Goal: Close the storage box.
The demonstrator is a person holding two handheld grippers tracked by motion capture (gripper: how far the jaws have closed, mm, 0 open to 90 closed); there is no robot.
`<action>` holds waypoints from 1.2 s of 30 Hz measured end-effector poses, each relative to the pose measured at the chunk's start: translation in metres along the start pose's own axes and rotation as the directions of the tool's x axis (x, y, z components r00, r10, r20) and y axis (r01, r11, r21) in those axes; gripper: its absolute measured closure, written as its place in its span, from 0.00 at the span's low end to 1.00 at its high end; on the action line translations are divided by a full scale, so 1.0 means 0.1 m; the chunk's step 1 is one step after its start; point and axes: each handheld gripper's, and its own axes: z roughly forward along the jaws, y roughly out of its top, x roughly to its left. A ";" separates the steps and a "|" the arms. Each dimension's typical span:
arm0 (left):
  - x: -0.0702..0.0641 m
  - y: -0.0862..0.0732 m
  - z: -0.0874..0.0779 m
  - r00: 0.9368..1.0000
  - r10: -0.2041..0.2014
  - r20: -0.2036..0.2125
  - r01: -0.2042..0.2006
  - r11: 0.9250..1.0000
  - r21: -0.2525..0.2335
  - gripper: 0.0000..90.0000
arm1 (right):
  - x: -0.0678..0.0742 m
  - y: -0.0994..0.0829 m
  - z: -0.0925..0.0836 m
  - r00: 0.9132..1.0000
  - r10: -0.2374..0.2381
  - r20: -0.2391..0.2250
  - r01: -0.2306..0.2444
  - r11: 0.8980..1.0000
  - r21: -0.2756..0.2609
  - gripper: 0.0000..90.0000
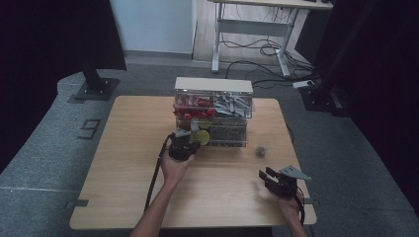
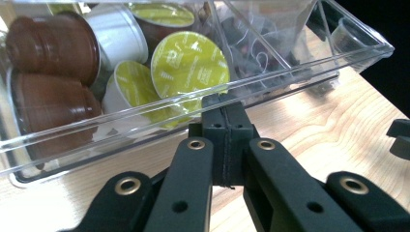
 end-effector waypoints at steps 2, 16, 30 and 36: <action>0.01 -0.01 0.03 1.000 0.001 0.000 -0.001 1.000 0.002 1.00 | 0.00 0.00 0.01 1.000 0.003 0.005 -0.003 1.000 0.000 0.67; 0.04 -0.09 0.13 1.000 -0.011 0.004 0.011 1.000 0.029 1.00 | -0.01 -0.02 0.03 1.000 0.000 0.010 0.000 1.000 0.008 0.67; 0.05 -0.13 0.19 1.000 -0.015 0.019 0.014 0.999 0.049 1.00 | -0.01 -0.04 0.05 1.000 0.000 0.006 0.000 1.000 0.018 0.67; 0.05 -0.14 0.19 1.000 -0.015 0.021 0.014 0.999 0.053 1.00 | -0.01 -0.04 0.05 1.000 -0.002 0.006 0.002 1.000 0.020 0.66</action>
